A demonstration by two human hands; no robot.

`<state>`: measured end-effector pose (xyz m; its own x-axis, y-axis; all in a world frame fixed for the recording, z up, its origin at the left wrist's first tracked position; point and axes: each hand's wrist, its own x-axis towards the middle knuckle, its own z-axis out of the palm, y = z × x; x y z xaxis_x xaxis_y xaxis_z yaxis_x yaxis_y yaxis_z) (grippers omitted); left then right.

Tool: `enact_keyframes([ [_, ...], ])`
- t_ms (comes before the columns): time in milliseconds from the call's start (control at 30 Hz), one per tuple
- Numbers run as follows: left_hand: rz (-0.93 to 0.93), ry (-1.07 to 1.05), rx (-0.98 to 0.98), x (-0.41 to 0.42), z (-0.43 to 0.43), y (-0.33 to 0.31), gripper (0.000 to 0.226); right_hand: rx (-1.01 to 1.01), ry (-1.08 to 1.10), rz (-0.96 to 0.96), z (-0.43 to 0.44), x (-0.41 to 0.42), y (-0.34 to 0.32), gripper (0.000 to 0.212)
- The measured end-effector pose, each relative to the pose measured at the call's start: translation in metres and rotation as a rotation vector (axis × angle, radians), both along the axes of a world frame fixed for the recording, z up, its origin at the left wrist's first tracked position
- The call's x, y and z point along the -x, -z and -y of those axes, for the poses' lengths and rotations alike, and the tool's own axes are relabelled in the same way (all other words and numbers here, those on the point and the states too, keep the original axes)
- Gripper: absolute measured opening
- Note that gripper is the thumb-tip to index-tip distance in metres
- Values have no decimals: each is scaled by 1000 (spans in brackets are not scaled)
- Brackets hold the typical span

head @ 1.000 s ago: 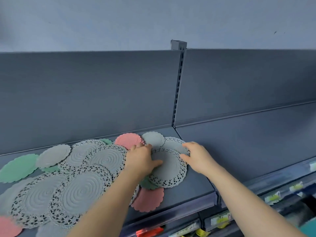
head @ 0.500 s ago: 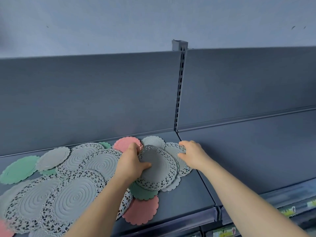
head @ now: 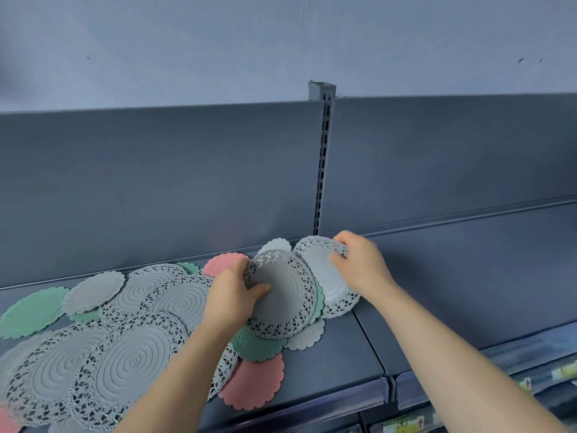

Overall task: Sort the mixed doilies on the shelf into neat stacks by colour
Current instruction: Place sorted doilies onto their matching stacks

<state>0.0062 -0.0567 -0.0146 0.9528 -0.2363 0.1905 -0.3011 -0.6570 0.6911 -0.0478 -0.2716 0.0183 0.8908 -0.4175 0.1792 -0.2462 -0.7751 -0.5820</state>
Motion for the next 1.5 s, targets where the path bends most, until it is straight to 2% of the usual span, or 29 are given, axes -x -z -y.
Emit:
enact_keyframes([
  [100,34,-4,115,3,-1,-15,39,40,-14,141,-1,10,-25,12],
  [233,40,-25,234,8,-15,-39,39,-13,-88,320,-12,17,-53,8],
  [333,45,-51,285,6,-41,-53,40,-57,-154,387,-34,15,-67,9],
  [433,-26,-60,369,8,-81,-62,48,-170,-233,422,-68,5,-74,12],
  [467,-53,-66,402,9,-96,-64,50,-198,-254,415,-81,0,-75,16],
  [533,-84,-84,463,11,-127,-66,37,-217,-292,392,-107,-11,-74,22],
  [600,-91,-125,488,12,-159,-65,25,-226,-356,387,-137,-23,-71,18],
  [733,-65,-214,502,14,-227,-64,16,-270,-453,343,-211,-49,-66,16],
  [867,-47,-251,508,10,-305,-68,16,-269,-526,299,-291,-74,-63,9],
  [967,-6,-297,469,2,-364,-72,13,-337,-583,256,-356,-88,-66,16],
  [1133,-19,-429,373,-16,-456,-69,26,-572,-623,187,-456,-104,-65,15],
  [1333,-127,-419,403,-47,-536,-58,23,-829,-661,111,-546,-126,-46,18],
  [1433,-145,-464,384,-61,-561,-49,23,-852,-649,49,-577,-140,-34,14],
  [1500,-134,-526,349,-71,-574,-45,26,-790,-655,-4,-594,-151,-25,17],
])
